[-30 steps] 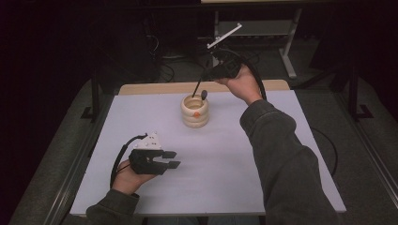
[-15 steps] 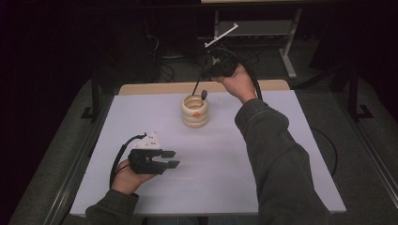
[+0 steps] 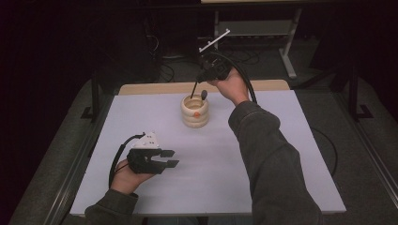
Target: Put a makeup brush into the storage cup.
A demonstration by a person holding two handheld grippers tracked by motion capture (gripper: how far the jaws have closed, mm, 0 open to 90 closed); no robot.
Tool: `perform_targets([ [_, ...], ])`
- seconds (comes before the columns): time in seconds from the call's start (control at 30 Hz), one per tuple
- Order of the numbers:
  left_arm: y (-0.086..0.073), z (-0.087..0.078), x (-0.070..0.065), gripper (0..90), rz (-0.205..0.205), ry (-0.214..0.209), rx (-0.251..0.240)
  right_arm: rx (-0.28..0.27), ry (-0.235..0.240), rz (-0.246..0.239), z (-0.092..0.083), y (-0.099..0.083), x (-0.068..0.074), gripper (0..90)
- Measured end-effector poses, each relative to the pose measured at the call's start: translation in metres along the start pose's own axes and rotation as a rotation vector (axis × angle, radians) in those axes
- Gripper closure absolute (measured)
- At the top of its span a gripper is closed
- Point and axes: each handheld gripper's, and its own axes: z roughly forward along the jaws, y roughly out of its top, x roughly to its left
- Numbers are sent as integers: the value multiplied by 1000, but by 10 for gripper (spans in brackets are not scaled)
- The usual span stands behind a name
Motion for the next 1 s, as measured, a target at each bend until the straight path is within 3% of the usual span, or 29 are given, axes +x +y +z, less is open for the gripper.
perform_targets([
  [0.33,-1,-2,1,579,-8,6,-7,31,1,11,14,-3,3,848],
  [0.67,-1,-3,1,579,-13,6,-2,52,-7,-16,26,-12,9,848],
  [1.0,-1,-2,1,579,-18,7,0,59,8,0,28,-20,12,847],
])
